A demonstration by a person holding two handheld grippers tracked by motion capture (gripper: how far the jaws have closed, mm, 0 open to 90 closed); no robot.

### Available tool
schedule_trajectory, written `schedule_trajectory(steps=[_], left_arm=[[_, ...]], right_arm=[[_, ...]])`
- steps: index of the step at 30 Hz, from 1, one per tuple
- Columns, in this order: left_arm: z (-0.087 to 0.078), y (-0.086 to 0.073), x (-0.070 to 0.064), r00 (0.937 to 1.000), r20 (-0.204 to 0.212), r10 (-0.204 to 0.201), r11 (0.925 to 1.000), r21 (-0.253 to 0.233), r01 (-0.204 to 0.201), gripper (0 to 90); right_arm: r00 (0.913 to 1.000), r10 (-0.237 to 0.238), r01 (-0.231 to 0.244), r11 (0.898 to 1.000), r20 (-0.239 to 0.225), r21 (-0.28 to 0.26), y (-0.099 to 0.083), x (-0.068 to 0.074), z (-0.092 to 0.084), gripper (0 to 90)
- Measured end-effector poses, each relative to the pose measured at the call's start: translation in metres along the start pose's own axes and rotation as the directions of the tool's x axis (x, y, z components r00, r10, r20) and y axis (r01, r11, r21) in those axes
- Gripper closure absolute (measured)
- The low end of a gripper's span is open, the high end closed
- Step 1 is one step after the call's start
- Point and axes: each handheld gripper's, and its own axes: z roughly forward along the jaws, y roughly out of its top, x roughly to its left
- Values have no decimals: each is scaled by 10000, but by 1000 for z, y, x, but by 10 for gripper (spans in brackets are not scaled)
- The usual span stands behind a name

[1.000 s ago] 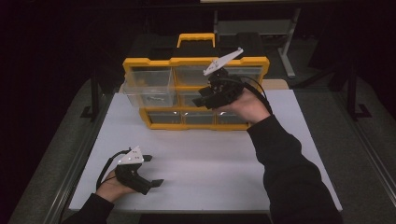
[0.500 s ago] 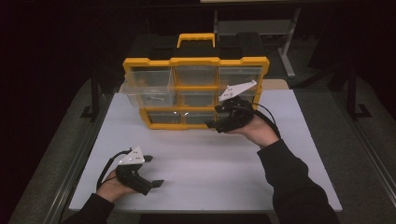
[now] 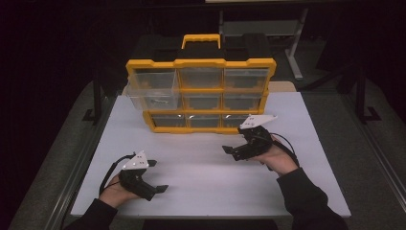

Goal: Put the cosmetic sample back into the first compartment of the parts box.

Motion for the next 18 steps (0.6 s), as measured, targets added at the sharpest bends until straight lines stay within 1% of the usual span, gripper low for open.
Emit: schedule_trajectory(steps=[1,6,9,12,15,16,18], left_arm=[[0,0,0,10000,0,0,10000,0,0,0],[0,0,0,10000,11,-2,10000,-17,2,0],[-1,0,0,10000,20,-4,10000,-25,4,0],[-1,0,-1,10000,12,3,10000,-26,-3,0],[-1,0,-1,10000,17,19,10000,-45,-19,0],[-1,0,-1,10000,19,22,10000,-48,-22,0],[-1,0,-1,10000,6,38,10000,-50,-38,0]], right_arm=[[10000,0,0,10000,0,0,0,0,0,101],[9999,-29,27,9999,123,121,-24,3,0,28],[9998,34,-36,9999,178,133,-38,4,-3,22],[9989,298,-298,9996,373,-27,-50,3,-7,22],[9986,376,-371,9992,384,-130,-54,3,-9,21],[9979,445,-429,9985,478,-339,-67,3,-14,21],[9972,561,-542,9978,492,-394,-73,4,-16,21]])
